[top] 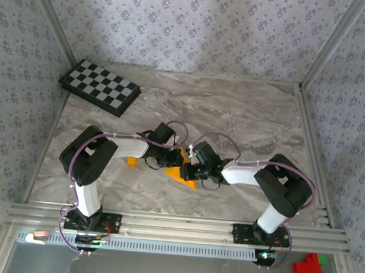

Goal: Fold a paper plane with a square sheet of paper (pick it up from the middle)
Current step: Perform the fourth fold on the wing at the bottom-center of the table.

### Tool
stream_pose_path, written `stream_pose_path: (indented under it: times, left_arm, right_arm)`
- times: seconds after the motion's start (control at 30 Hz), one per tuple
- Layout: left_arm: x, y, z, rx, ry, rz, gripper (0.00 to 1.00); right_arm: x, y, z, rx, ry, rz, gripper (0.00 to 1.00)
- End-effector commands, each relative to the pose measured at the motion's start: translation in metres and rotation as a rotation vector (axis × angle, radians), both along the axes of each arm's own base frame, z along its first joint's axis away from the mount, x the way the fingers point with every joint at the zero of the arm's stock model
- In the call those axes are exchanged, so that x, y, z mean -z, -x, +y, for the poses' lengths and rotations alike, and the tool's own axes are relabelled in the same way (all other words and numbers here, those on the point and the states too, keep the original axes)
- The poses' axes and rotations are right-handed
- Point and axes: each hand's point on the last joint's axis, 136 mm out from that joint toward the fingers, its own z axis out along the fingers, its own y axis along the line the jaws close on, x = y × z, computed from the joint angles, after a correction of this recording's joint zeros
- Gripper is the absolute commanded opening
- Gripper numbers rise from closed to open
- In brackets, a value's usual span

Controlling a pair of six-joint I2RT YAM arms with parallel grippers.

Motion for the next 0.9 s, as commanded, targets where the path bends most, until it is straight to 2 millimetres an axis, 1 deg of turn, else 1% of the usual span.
stream_pose_path:
  times: [0.0, 0.3, 0.63, 0.7, 0.73, 0.87]
  left_arm:
    - [0.046, 0.009, 0.037, -0.035, -0.202, 0.047, 0.1]
    - [0.05, 0.011, 0.041, -0.037, -0.217, 0.048, 0.09]
    - [0.046, 0.008, 0.039, -0.037, -0.216, 0.04, 0.1]
    - [0.046, 0.008, 0.039, -0.035, -0.215, 0.04, 0.1]
    - [0.046, 0.008, 0.039, -0.035, -0.215, 0.04, 0.1]
    - [0.042, 0.007, 0.037, -0.036, -0.208, 0.037, 0.1]
  right_arm:
    - [0.023, 0.021, -0.024, 0.006, 0.089, 0.078, 0.08]
    - [0.033, 0.053, -0.048, 0.03, 0.122, 0.147, 0.08]
    - [0.035, 0.073, -0.076, 0.068, 0.16, 0.159, 0.08]
    - [0.029, 0.072, -0.077, 0.073, 0.141, 0.146, 0.08]
    - [0.022, 0.07, -0.074, 0.069, 0.116, 0.132, 0.08]
    - [-0.019, 0.05, -0.049, 0.061, -0.025, 0.042, 0.08]
